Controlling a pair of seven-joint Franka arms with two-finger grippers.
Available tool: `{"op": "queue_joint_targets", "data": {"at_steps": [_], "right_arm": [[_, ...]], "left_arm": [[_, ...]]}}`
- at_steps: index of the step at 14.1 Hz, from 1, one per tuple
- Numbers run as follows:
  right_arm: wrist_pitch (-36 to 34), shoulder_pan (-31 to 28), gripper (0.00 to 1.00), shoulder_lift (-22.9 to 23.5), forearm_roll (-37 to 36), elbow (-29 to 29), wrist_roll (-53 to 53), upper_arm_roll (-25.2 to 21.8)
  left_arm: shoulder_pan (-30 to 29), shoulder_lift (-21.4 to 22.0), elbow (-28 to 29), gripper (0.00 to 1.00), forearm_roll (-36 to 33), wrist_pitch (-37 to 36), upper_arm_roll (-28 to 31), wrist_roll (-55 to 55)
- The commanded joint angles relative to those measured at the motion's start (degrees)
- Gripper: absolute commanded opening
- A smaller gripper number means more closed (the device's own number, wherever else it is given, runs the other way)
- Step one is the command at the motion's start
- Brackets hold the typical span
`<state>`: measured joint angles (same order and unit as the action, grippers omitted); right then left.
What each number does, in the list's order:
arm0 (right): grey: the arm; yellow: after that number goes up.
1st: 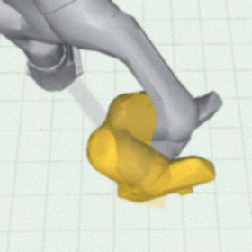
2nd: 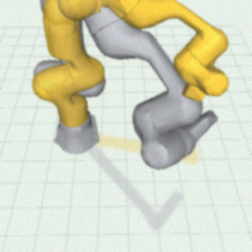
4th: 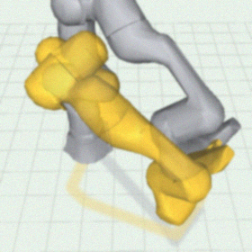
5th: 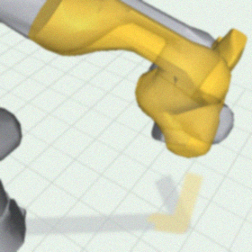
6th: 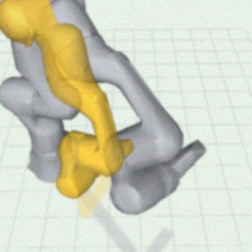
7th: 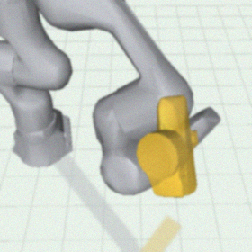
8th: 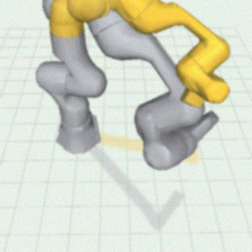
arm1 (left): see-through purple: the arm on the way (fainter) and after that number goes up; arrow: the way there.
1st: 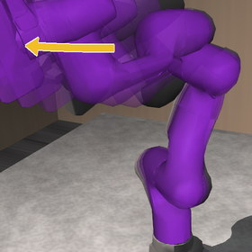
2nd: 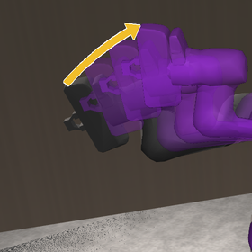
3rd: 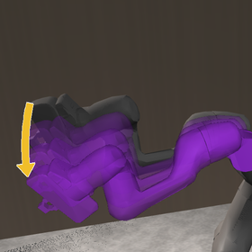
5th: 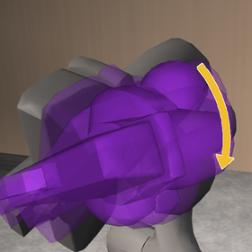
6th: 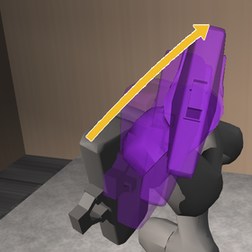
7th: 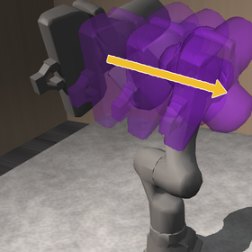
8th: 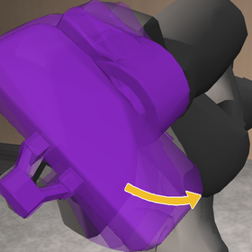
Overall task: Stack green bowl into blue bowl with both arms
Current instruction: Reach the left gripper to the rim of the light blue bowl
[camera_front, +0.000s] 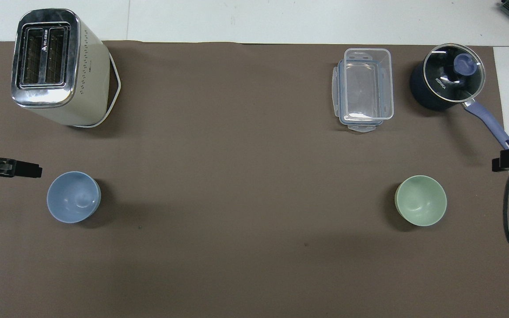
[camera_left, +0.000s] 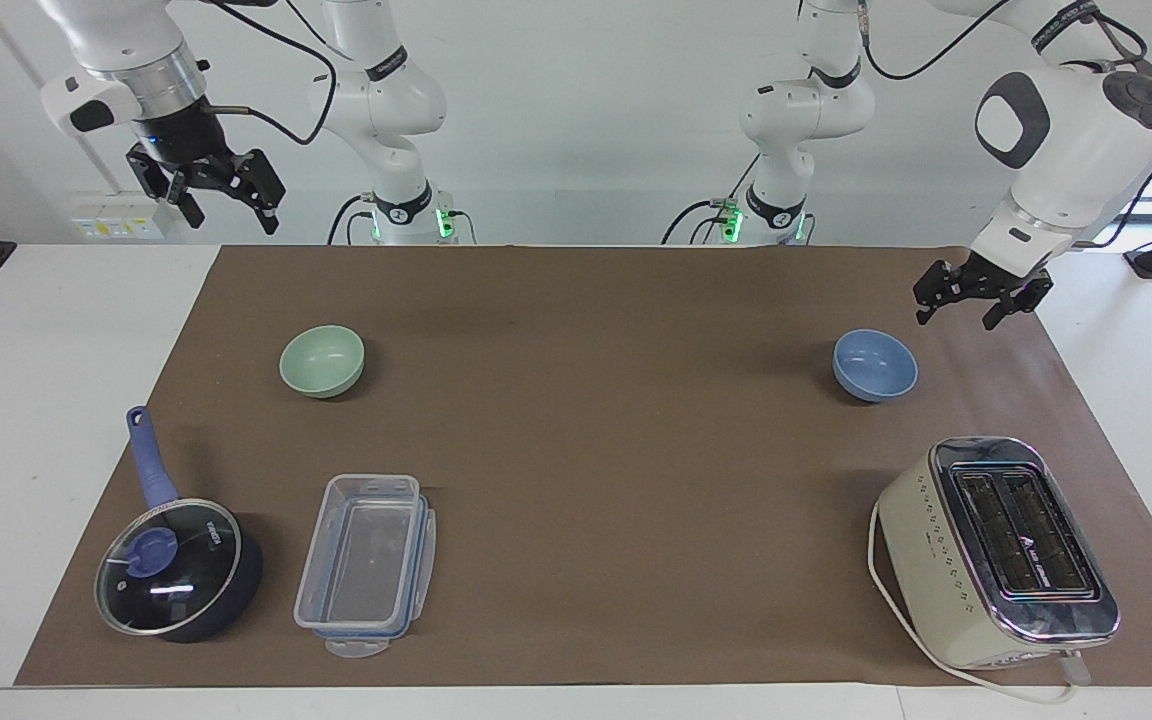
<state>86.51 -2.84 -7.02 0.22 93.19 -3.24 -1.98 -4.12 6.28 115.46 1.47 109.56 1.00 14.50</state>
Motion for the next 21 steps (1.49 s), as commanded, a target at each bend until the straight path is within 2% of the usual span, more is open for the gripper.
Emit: {"op": "queue_joint_targets", "data": {"at_steps": [1,4,11,13,17,18,21], "right_arm": [[1.03,-0.59,1.0,-1.33,-0.57,1.82,0.7,0.31],[1.03,-0.59,1.0,-1.33,-0.57,1.82,0.7,0.31],[1.03,-0.59,1.0,-1.33,-0.57,1.82,0.7,0.31],[1.03,-0.59,1.0,-1.33,-0.57,1.91,0.7,0.31],[1.12,-0.59,1.0,-1.33,-0.57,1.91,0.7,0.31],[1.03,-0.59,1.0,-1.33,-0.57,1.82,0.7,0.31],[1.03,-0.67,1.0,-1.25,-0.57,1.91,0.78,0.31]], "left_arm": [[-0.89,2.6,5.12,1.0,1.25,3.19,-0.38,1.14],[-2.64,2.51,7.93,1.0,2.83,6.0,-0.38,4.12],[-5.28,1.98,9.6,1.0,7.57,6.71,-0.38,8.87],[-5.55,1.81,11.88,1.0,7.84,9.68,-0.38,10.19],[-9.58,-3.81,14.61,1.0,8.63,17.95,-0.38,16.68],[-9.76,-4.86,14.96,0.97,9.51,18.57,-0.38,17.57],[-8.89,-5.14,18.03,0.91,11.61,21.99,-0.38,17.49]]}}
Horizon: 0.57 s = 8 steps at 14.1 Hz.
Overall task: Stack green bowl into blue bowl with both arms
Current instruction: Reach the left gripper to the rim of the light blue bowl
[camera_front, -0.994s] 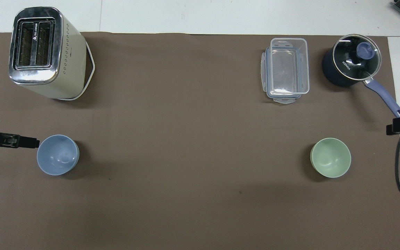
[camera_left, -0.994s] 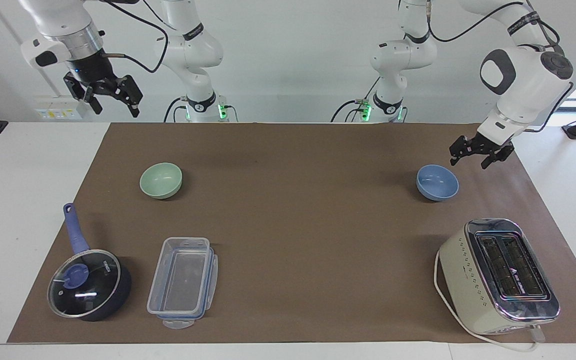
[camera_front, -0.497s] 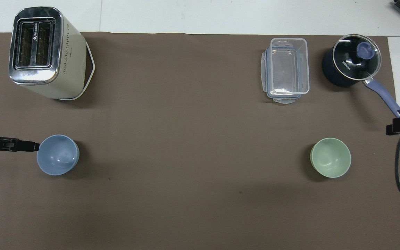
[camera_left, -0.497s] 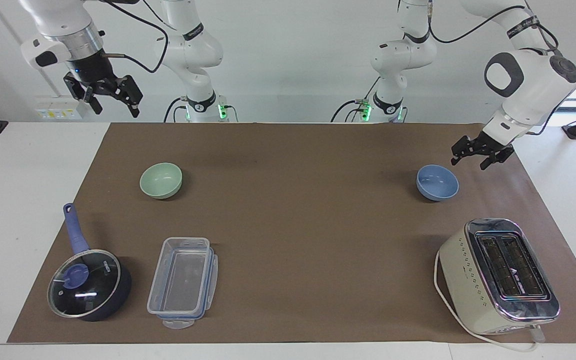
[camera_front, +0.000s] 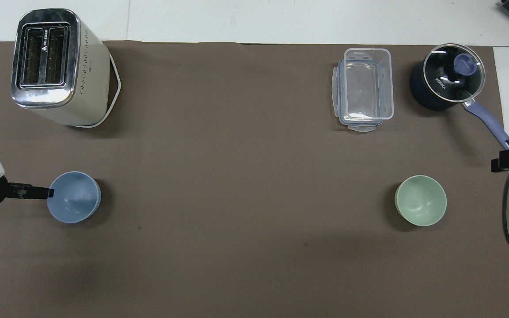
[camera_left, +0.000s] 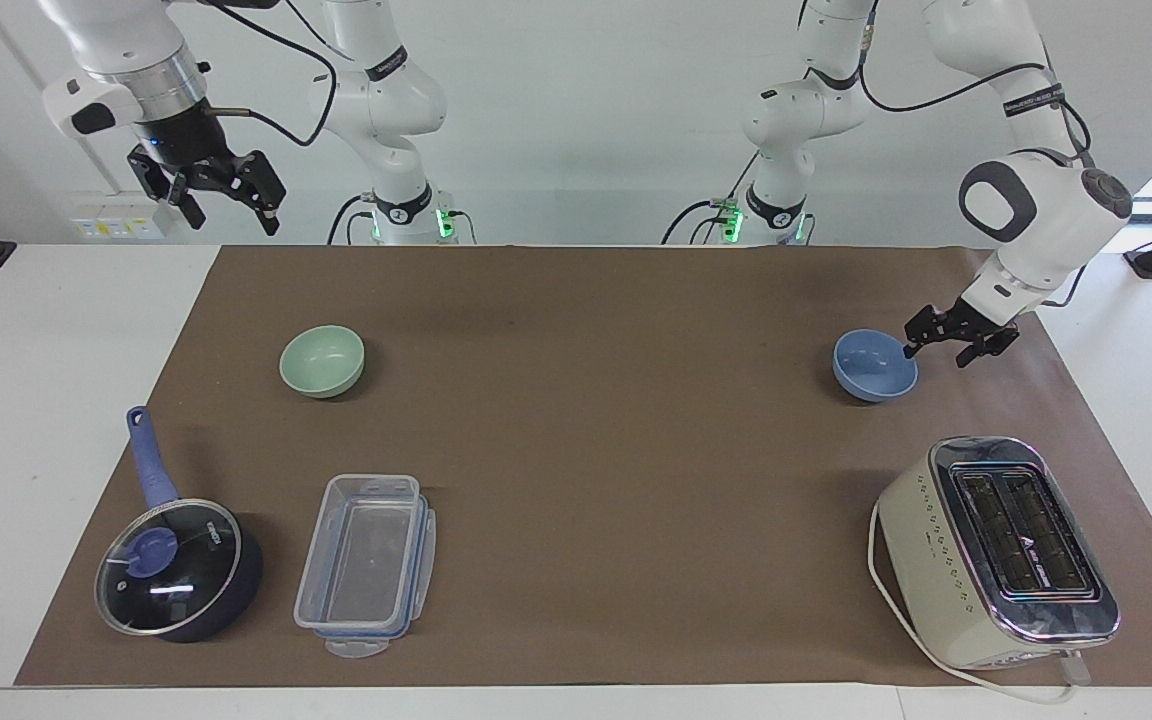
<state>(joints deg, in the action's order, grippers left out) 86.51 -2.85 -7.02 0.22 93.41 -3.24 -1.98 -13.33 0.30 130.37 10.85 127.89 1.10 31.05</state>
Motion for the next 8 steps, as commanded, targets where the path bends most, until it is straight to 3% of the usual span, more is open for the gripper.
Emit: {"op": "queue_joint_targets", "data": {"at_steps": [1,3,5,6,8], "right_arm": [[1.03,-0.66,1.0,-1.25,-0.57,1.69,0.78,0.31],[1.03,-0.66,1.0,-1.25,-0.57,1.69,0.78,0.31],[1.03,-0.75,1.0,-1.25,-0.57,1.78,0.78,0.31],[1.03,-0.66,1.0,-1.25,-0.57,1.78,0.78,0.31],[1.03,-0.75,1.0,-1.25,-0.57,1.87,0.78,0.31]], "left_arm": [[0.49,0.84,4.87,0.9,2.42,6.12,-0.49,0.94],[0.58,1.19,6.38,0.81,2.42,7.2,-0.57,0.94],[0.58,1.37,6.56,0.58,2.42,6.76,-0.57,0.85],[0.58,1.28,6.56,0.43,2.42,6.59,-0.57,0.76],[0.58,1.55,6.56,0.0,2.42,4.84,-0.57,0.94]]}}
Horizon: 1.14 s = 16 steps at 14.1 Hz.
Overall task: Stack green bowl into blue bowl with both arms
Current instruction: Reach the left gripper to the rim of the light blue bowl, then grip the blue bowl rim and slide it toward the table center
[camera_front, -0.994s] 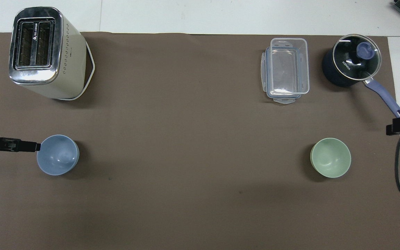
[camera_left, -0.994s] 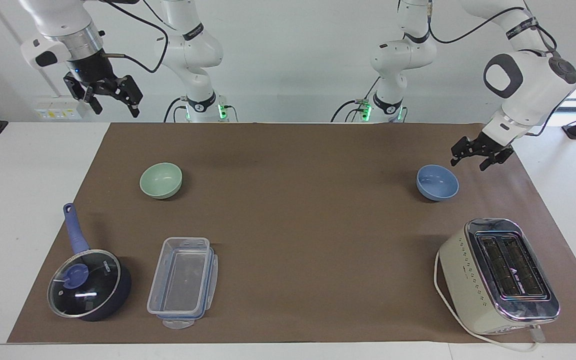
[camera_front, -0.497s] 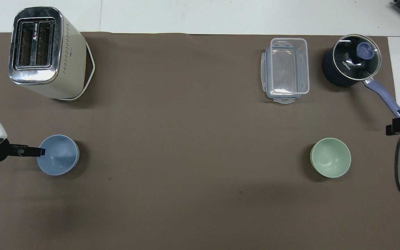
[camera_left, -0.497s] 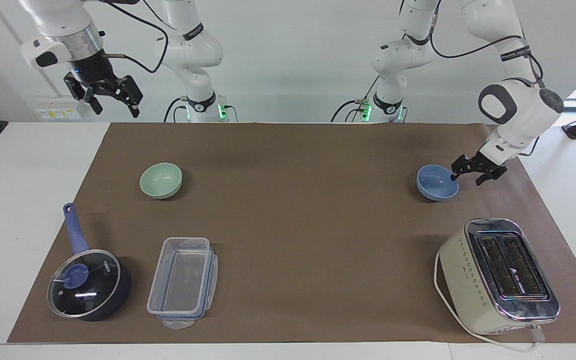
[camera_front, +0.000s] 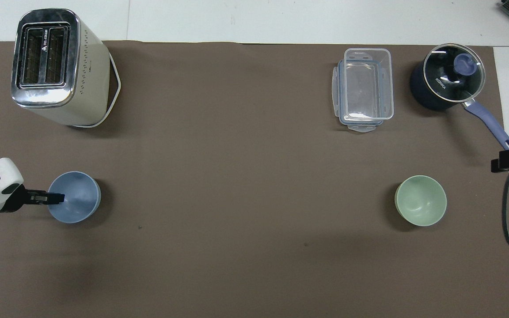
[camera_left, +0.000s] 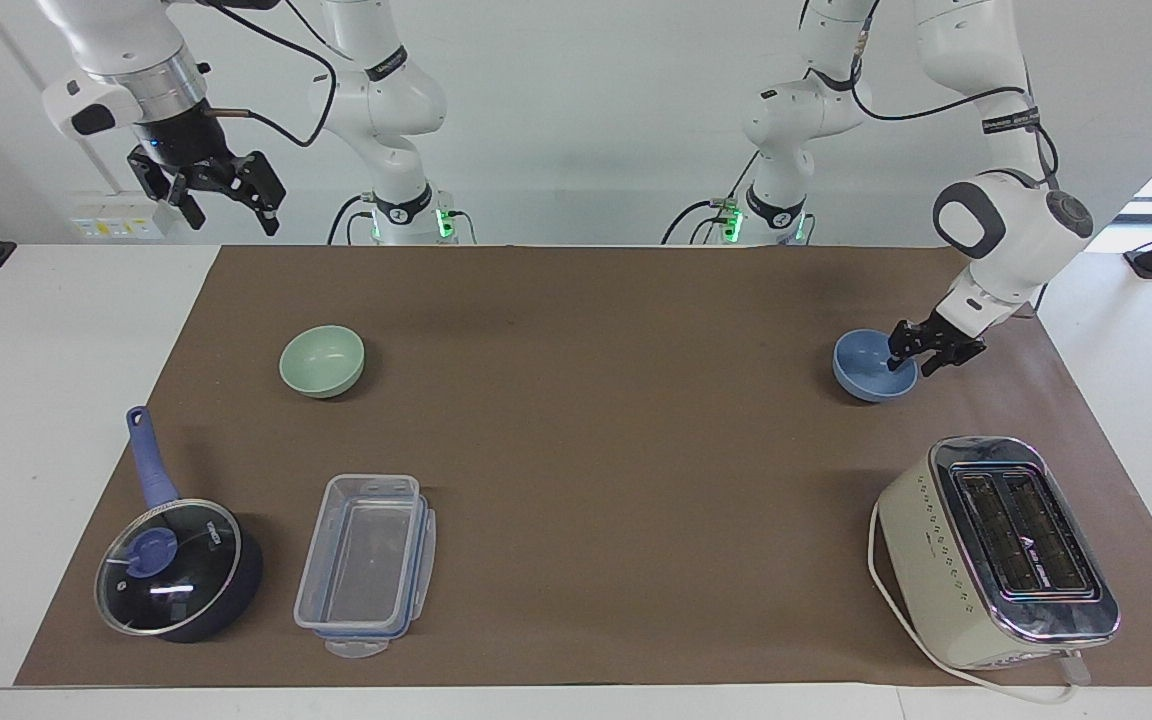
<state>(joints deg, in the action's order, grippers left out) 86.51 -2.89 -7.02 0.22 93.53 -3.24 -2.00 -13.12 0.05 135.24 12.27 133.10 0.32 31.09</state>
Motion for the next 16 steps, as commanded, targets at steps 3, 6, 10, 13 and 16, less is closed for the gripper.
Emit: {"op": "queue_joint_targets", "data": {"at_steps": [3,6,10,13,16], "right_arm": [[1.03,-0.88,1.0,-1.33,-0.57,1.83,0.87,0.24],[1.03,-0.97,1.0,-1.33,-0.57,1.83,0.96,0.24],[1.12,-1.41,1.0,-1.33,-0.57,2.09,1.22,0.24],[1.03,-1.59,1.0,-1.33,-0.57,2.18,1.31,0.24],[1.12,-2.12,1.0,-1.33,-0.57,2.36,1.4,0.24]], "left_arm": [[0.38,1.88,1.69,0.0,1.01,-1.43,0.21,1.17],[1.51,2.23,0.99,0.0,0.92,-1.79,0.21,1.08],[5.02,6.71,0.81,0.0,0.92,-3.27,-0.4,-0.67],[11.42,8.21,-0.85,0.0,0.66,-6.0,-0.49,-8.2],[21.26,7.51,-2.08,0.0,0.13,-5.48,-0.49,-20.85]]}}
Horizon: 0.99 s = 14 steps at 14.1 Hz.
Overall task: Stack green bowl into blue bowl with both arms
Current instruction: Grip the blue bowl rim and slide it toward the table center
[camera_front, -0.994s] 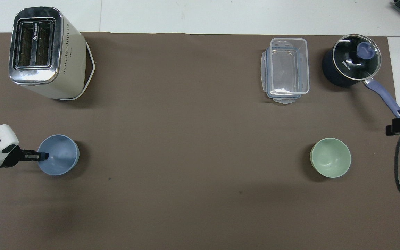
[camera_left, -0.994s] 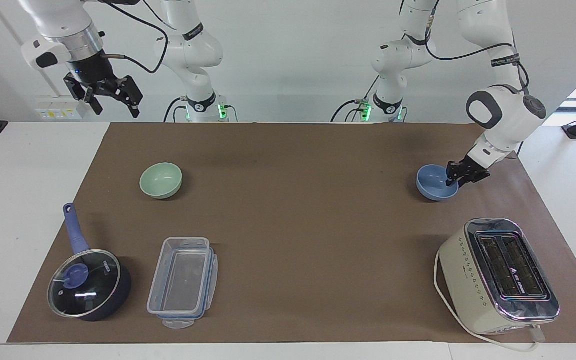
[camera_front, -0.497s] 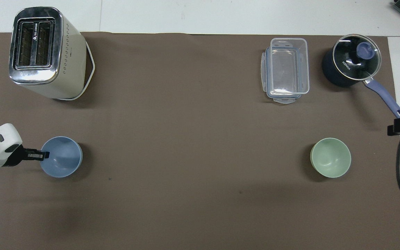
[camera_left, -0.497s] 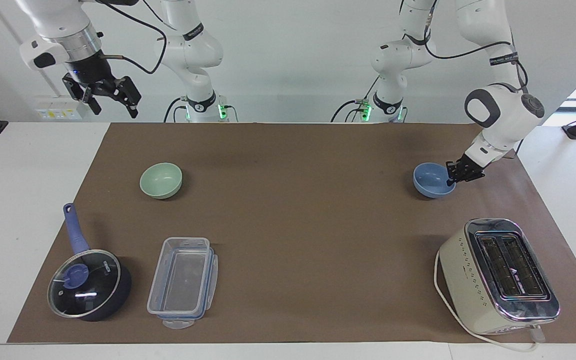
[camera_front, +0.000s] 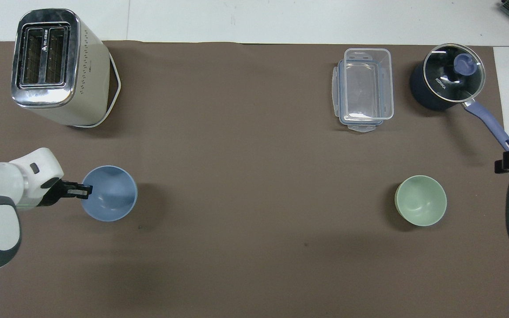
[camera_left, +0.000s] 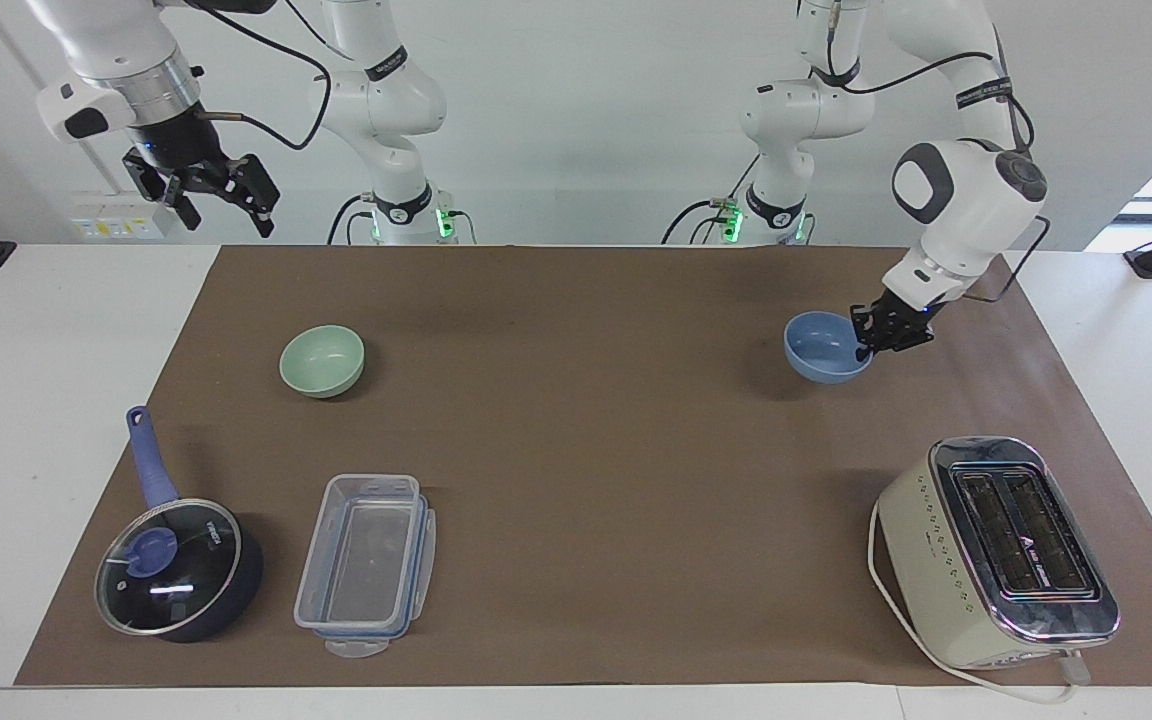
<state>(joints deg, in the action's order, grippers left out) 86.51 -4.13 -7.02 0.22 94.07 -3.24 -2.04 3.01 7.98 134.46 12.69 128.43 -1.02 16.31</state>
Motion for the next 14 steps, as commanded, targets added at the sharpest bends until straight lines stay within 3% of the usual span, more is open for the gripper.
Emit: {"op": "queue_joint_targets", "data": {"at_steps": [1,6,10,14], "right_arm": [[1.12,-0.88,1.0,-1.33,-0.57,1.82,1.4,0.29],[1.12,-1.06,1.0,-1.33,-0.57,2.08,1.49,0.29],[1.29,-2.38,1.0,-1.33,-0.57,2.96,1.57,0.2],[1.29,-2.9,1.0,-1.33,-0.57,3.05,1.57,0.29]], "left_arm": [[8.82,-0.77,-2.0,0.0,-0.3,-0.82,0.85,-10.73],[25.88,-6.29,-8.14,0.0,-3.73,1.2,0.67,-37.01],[34.68,-11.48,-10.27,0.0,-3.2,6.63,0.41,-46.35],[38.56,-13.16,-10.27,0.0,-1.01,7.88,0.32,-47.16]]}}
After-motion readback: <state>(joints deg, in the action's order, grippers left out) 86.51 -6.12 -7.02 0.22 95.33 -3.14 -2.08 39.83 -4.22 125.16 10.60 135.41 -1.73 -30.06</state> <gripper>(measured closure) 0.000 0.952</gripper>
